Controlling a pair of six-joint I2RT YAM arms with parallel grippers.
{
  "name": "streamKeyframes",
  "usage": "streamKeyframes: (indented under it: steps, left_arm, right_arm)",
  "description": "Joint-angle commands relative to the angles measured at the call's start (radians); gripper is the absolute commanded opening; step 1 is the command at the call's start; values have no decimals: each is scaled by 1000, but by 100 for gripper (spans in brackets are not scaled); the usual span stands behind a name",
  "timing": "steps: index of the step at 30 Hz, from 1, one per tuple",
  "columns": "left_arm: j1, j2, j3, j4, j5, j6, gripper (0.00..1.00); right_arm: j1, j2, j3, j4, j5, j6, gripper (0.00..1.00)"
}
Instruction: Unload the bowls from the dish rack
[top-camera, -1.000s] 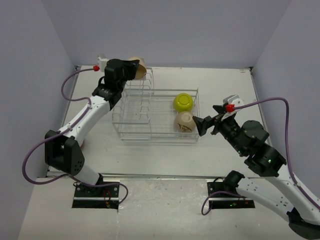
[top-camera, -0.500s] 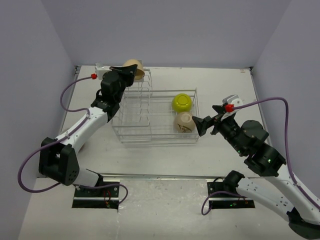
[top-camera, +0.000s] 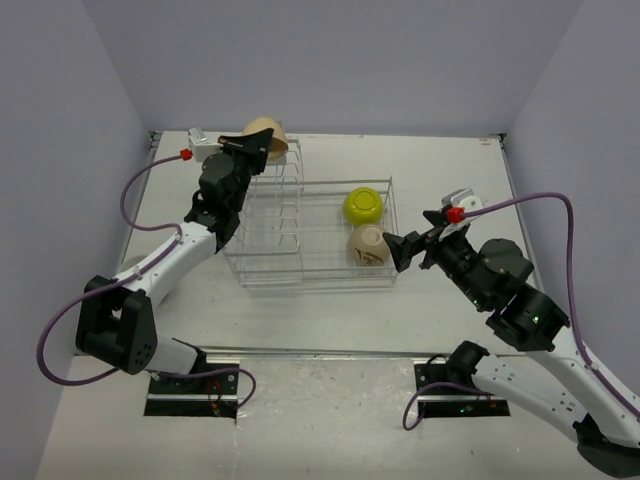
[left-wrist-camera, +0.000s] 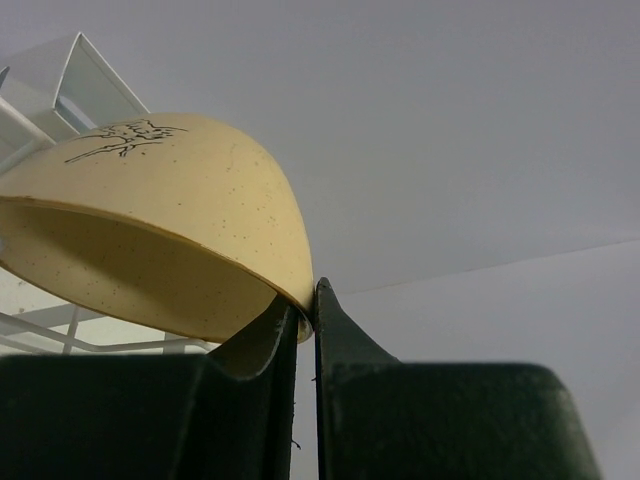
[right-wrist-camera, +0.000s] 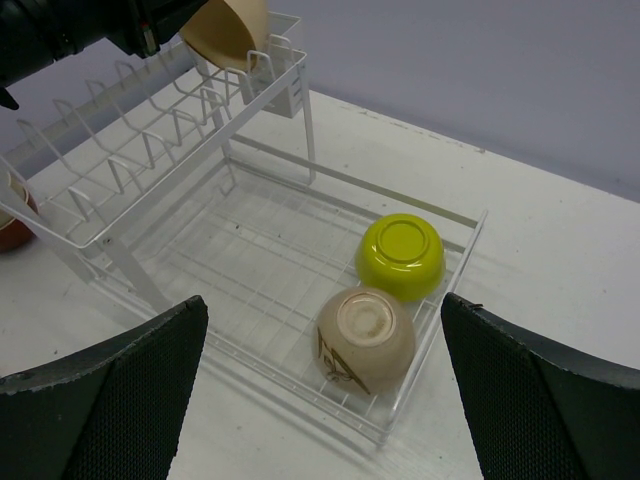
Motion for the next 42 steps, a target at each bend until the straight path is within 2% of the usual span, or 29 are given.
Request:
streamKeyframes:
  steps: [1, 10, 16, 22, 26, 27, 28, 30, 31, 34, 35, 39, 42]
  left_arm:
    - [-6, -28, 8, 187, 20, 56, 0]
    - [-8, -11, 31, 270, 58, 102, 0]
    - [-6, -40, 141, 177, 68, 208, 0]
    - [-5, -133, 360, -212, 6, 450, 0]
    - [4, -146, 601, -707, -103, 580, 0]
    - [7, -144, 635, -790, -133, 590, 0]
    - [7, -138, 664, -948, -202, 603, 0]
    - [30, -130, 724, -1094, -291, 611, 0]
    - [36, -132, 732, -1216, -326, 619, 0]
    - [119, -152, 704, -1360, -359, 610, 0]
    - [186, -161, 656, -1409, -344, 617, 0]
    - [297, -230, 511, -1460, -356, 640, 0]
    - [384, -267, 392, -1425, -300, 683, 0]
  right_arm:
    - [2, 7, 1, 30, 6, -13, 99]
    - [2, 12, -2, 38, 5, -12, 99]
    - [2, 12, 1, 35, 6, -12, 99]
    - [2, 3, 0, 30, -6, -4, 99]
    - [2, 7, 3, 23, -20, 7, 99]
    - [2, 12, 6, 19, -25, 8, 99]
    - [2, 14, 9, 16, -31, 10, 99]
    - [2, 12, 7, 18, -37, 13, 99]
    - [2, 14, 9, 16, -41, 13, 99]
    - [2, 21, 14, 13, -48, 14, 99]
    - [1, 23, 15, 13, -51, 16, 99]
    - [2, 24, 17, 7, -55, 19, 99]
    - [2, 18, 12, 7, -64, 22, 99]
